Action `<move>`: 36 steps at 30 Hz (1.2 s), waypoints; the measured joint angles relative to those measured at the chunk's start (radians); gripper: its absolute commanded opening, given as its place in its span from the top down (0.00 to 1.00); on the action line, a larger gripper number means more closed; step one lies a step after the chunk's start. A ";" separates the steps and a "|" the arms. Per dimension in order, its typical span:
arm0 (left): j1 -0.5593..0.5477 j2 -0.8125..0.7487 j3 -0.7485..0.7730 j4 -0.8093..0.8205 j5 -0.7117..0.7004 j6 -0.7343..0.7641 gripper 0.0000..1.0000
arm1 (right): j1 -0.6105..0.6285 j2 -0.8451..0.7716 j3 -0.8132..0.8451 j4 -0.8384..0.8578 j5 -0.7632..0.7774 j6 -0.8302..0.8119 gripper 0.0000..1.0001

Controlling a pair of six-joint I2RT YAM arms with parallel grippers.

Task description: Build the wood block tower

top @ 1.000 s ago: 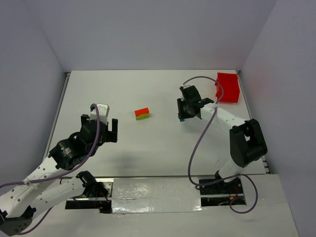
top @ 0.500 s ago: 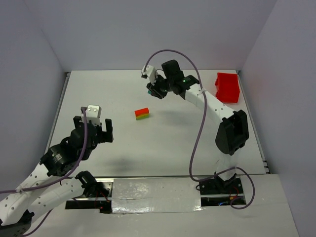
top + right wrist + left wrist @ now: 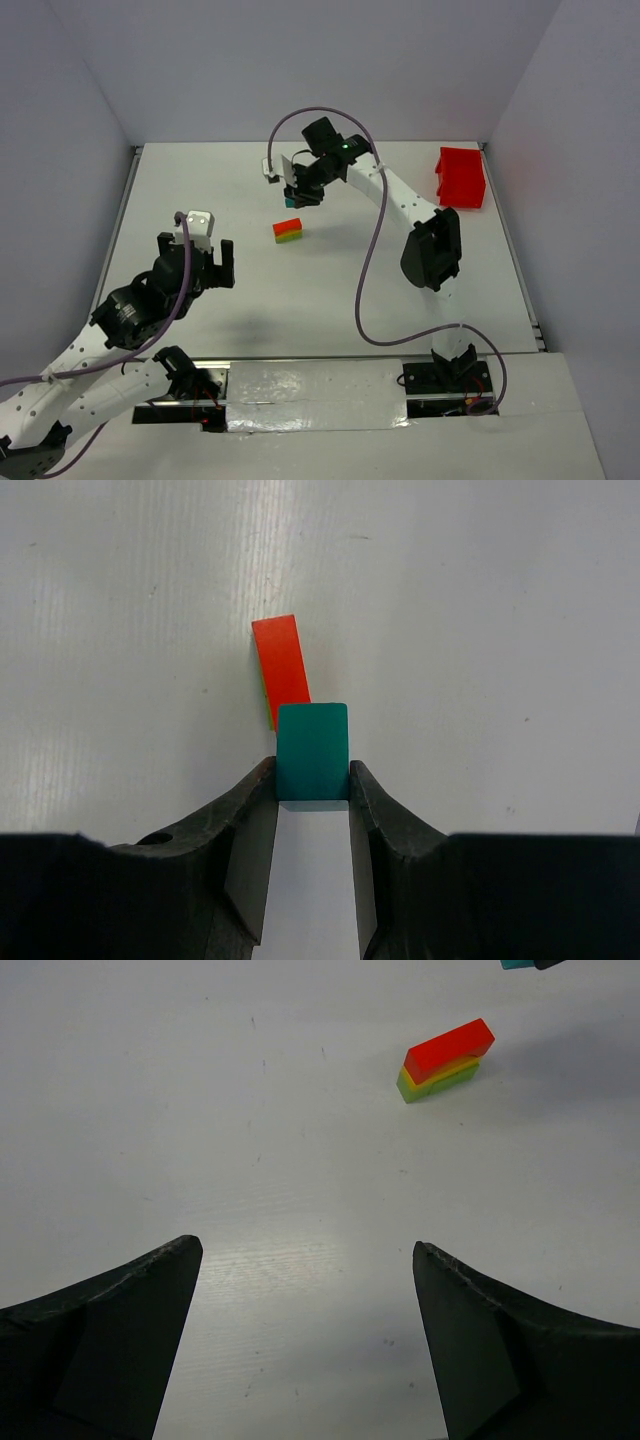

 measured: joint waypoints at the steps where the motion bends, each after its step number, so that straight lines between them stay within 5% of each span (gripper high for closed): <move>1: 0.000 0.001 0.000 0.000 0.003 0.000 0.00 | 0.005 0.012 0.020 -0.008 0.000 -0.005 0.97; 27: 0.001 0.007 0.000 0.008 0.023 0.002 0.01 | 0.090 0.102 0.043 -0.034 0.090 -0.032 0.90; 36: 0.002 0.018 0.000 0.008 0.023 0.016 0.01 | 0.090 0.113 0.034 0.008 0.100 -0.048 0.79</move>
